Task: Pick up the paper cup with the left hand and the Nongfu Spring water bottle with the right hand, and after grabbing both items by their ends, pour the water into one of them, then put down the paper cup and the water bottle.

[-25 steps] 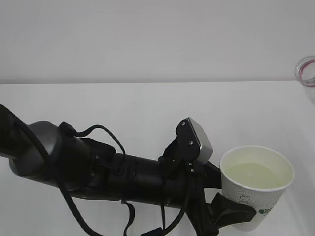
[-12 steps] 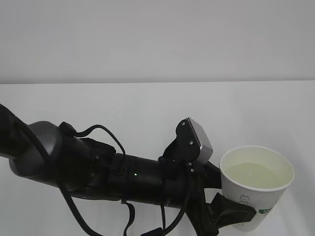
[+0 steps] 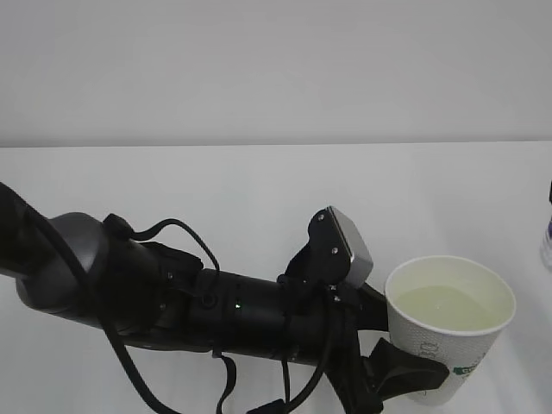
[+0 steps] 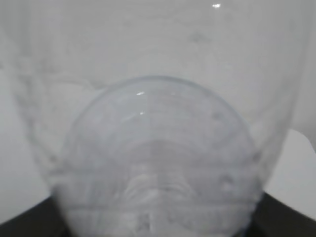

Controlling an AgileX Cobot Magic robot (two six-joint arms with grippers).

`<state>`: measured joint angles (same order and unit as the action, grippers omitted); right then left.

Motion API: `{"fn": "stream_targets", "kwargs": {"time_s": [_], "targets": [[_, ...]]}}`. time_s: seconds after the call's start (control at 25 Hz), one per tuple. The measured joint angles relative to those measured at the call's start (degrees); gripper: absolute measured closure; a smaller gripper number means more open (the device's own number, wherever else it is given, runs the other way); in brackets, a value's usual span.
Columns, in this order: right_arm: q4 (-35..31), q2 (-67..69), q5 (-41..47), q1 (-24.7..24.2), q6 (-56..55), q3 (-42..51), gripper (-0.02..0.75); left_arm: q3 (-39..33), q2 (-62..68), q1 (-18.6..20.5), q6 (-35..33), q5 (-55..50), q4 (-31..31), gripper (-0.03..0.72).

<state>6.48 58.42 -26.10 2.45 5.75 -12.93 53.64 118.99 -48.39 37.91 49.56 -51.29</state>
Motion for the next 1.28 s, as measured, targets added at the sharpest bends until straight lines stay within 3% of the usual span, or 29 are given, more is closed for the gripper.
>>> {"fn": "stream_targets", "kwargs": {"time_s": [1.28], "targets": [[0.0,32.48,-33.26,0.0,-5.25,-0.1,0.307,0.0,0.0,0.0,0.0,0.0,1.22,0.202]]}}
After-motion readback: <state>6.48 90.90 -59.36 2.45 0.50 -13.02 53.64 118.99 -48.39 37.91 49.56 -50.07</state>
